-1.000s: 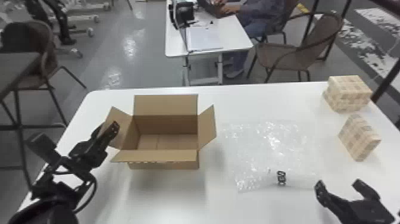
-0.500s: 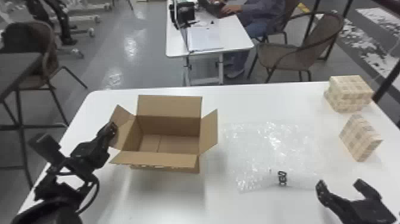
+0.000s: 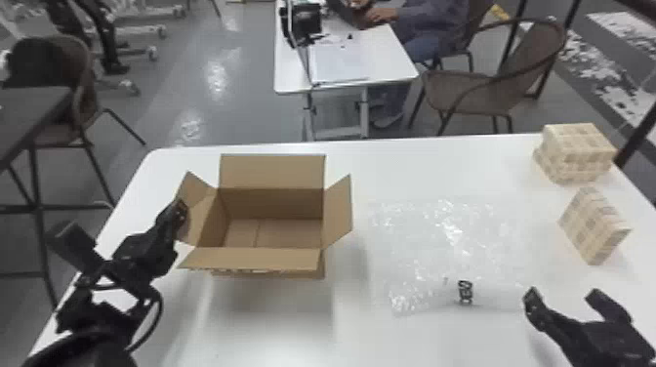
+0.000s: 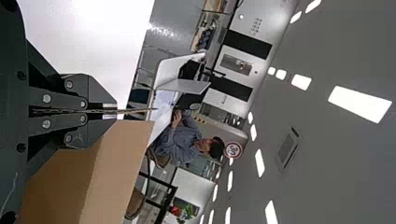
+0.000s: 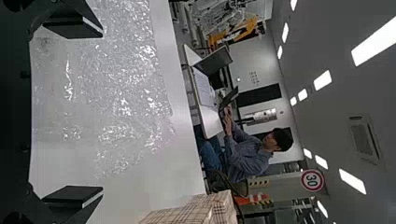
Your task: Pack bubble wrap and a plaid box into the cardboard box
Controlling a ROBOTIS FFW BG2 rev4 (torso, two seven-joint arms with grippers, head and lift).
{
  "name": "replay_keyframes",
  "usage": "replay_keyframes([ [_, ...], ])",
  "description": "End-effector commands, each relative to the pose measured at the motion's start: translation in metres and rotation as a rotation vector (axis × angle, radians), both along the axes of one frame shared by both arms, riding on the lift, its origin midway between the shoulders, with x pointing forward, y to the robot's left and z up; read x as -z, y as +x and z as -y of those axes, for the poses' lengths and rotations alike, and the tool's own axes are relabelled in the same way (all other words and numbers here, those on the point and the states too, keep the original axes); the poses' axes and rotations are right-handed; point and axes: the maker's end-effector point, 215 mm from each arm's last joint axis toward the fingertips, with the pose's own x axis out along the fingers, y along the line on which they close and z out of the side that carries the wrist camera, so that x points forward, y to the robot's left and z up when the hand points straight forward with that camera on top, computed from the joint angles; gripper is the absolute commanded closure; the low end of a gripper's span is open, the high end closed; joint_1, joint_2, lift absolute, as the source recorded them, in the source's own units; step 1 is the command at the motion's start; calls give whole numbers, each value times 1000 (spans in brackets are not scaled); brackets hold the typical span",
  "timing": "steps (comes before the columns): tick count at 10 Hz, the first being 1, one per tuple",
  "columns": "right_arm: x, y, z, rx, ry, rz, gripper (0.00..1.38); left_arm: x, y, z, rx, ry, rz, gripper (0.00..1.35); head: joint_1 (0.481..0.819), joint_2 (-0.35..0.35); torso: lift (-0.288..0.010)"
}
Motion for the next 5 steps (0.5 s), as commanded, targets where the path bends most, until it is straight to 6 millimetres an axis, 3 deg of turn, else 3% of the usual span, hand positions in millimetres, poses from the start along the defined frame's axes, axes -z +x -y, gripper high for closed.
replay_keyframes([
  [1,-17,11,-6,-5,10,-3,111,-2,0,3,1,-7,11,1219,695,93,-110],
  [3,-51,34,-14,-17,-78,-36,111,-4,2,7,7,-9,15,1219,695,95,-110],
  [5,-61,52,-16,8,-103,-140,111,-6,3,12,12,-3,24,1219,695,95,-110],
])
